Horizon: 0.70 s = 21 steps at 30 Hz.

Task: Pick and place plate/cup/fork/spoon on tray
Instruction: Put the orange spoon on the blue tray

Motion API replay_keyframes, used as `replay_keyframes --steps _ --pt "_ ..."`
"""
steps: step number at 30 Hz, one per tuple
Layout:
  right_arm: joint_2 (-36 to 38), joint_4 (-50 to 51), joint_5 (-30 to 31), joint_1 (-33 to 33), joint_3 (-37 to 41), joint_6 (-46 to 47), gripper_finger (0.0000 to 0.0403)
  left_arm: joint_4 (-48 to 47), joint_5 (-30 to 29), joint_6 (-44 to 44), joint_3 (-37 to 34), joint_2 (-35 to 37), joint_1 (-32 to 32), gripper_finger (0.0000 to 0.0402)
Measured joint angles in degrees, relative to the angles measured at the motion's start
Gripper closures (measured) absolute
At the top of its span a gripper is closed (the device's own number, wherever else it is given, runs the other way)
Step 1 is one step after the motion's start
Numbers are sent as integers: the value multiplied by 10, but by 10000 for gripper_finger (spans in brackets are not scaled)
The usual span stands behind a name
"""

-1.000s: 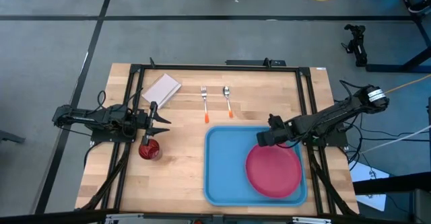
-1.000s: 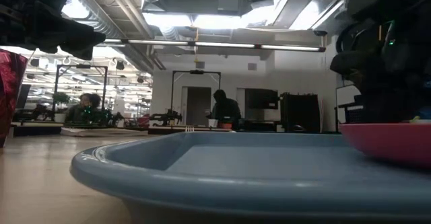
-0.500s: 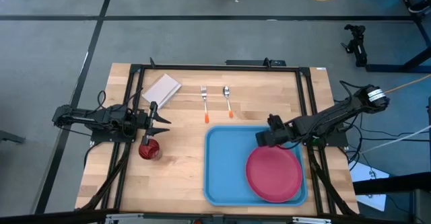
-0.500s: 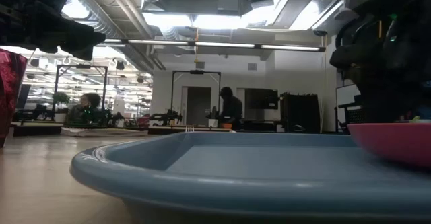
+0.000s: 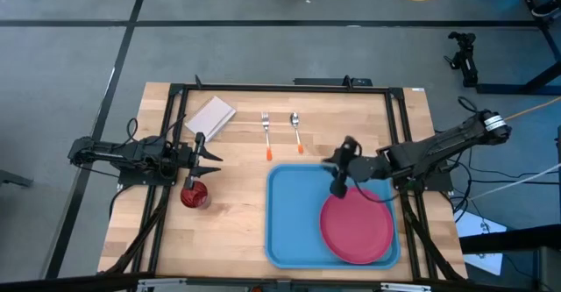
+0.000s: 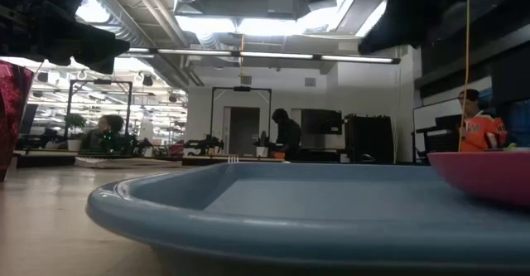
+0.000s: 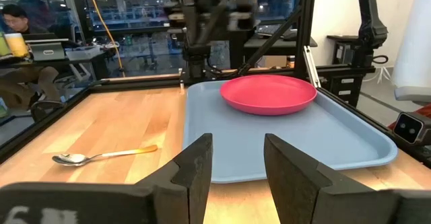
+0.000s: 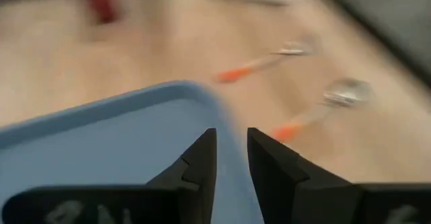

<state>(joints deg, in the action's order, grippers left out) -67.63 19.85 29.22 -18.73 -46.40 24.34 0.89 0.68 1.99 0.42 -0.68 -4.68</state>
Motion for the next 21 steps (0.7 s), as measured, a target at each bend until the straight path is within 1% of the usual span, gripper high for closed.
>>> replay_keyframes --steps 1,3,5,6,7,8,10,12,15,19,21 --pt "-1 -9 -40 0 -4 -18 315 0 0 0 0 0 0 275" --pt "-1 -30 -102 0 -5 -46 315 0 0 0 0 0 0 275" --pt "-1 -44 -123 2 -5 -89 315 0 0 0 0 0 0 275" --pt "-1 -53 -117 4 -5 -100 315 0 0 0 0 0 0 275" --pt "-2 -65 -95 6 -5 -104 315 0 0 0 0 0 0 275" --pt "-2 -77 -58 8 -5 -101 315 0 0 0 0 0 0 275" --pt "-2 -96 19 14 -5 -54 315 0 0 0 0 0 0 275" --pt "-6 -107 71 25 -5 -3 315 0 0 0 0 0 0 275" --pt "-33 -156 81 51 -5 6 315 0 0 0 0 0 0 275" --pt "-93 -279 71 100 -5 9 315 0 0 0 0 0 0 275" --pt "-124 -314 60 127 -7 9 315 0 0 0 0 0 0 275"
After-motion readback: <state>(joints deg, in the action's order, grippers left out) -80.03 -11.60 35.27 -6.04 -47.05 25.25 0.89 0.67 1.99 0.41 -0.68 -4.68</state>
